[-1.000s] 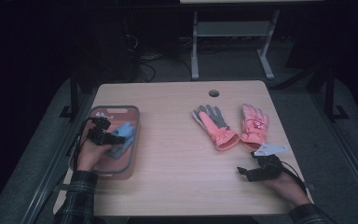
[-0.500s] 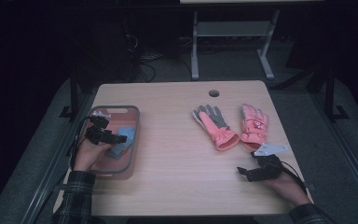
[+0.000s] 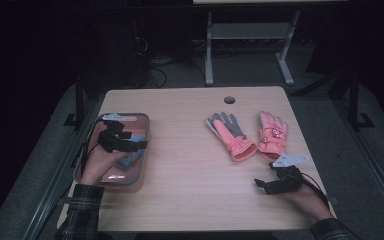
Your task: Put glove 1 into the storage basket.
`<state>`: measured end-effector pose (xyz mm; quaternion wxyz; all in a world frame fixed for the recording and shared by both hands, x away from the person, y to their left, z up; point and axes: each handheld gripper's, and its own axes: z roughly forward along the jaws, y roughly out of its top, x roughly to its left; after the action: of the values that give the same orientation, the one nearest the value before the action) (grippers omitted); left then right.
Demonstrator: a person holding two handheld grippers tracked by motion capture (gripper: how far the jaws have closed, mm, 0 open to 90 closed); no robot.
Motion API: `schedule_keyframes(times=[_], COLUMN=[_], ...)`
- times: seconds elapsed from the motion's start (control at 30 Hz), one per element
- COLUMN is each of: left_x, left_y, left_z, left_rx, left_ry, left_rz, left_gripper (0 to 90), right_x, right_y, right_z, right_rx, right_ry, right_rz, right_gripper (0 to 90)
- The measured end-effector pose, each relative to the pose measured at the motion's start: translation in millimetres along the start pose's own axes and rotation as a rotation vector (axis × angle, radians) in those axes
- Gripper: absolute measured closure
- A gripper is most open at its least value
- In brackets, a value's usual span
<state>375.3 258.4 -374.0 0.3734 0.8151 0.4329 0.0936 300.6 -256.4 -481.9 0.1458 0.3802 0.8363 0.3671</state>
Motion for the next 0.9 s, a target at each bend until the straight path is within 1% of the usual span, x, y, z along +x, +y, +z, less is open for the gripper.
schedule_keyframes(times=[0.03,0.23,0.33,0.37,0.47,0.53,0.57,0.6,0.63,0.67,0.77,0.83,0.9], left_x=[-2.3,-31.7,-44.2,-50.4,-64.0,-73.8,-77.9,-81.9,-85.2,-89.0,-98.1,-103.2,-110.6], left_y=[0.5,5.4,6.0,6.0,5.4,3.9,4.4,4.5,4.2,3.5,0.0,-2.9,-7.7], left_z=[0.8,14.5,23.0,27.0,35.9,43.3,45.6,46.1,45.6,45.9,50.4,55.3,62.9], left_rx=[0.000,0.005,-0.003,-0.006,0.002,0.016,0.038,0.036,0.027,0.020,0.030,0.033,0.048], left_ry=[-0.001,-0.052,-0.063,-0.064,-0.076,-0.087,-0.075,-0.061,-0.061,-0.065,-0.083,-0.083,-0.092], left_rz=[0.005,0.056,0.079,0.095,0.124,0.143,0.161,0.180,0.191,0.191,0.206,0.222,0.232], left_gripper=[14.9,14.9,14.9,14.9,14.9,14.9,15.1,15.0,15.0,15.1,15.0,15.0,15.0], right_x=[0.0,0.0,0.0,0.0,0.2,0.1,0.1,0.1,0.1,0.2,0.2,0.1,-0.1], right_y=[0.0,0.0,0.0,0.0,0.1,0.0,0.0,0.0,0.1,0.1,0.1,0.1,0.2], right_z=[0.0,0.0,0.0,0.0,0.0,0.0,0.0,0.0,0.0,0.0,0.1,0.1,0.3], right_rx=[0.000,0.001,0.001,0.001,0.000,0.001,0.001,0.000,0.001,0.002,0.002,0.003,0.004], right_ry=[0.000,0.001,0.001,0.001,0.002,0.001,0.001,0.001,0.001,0.000,-0.001,-0.001,-0.004], right_rz=[0.000,-0.001,0.000,0.000,0.003,0.000,0.000,0.000,0.000,0.001,0.001,0.001,0.002], right_gripper=[13.8,13.7,13.7,13.7,13.7,13.7,13.7,13.7,13.6,13.6,13.3,13.0,12.6])
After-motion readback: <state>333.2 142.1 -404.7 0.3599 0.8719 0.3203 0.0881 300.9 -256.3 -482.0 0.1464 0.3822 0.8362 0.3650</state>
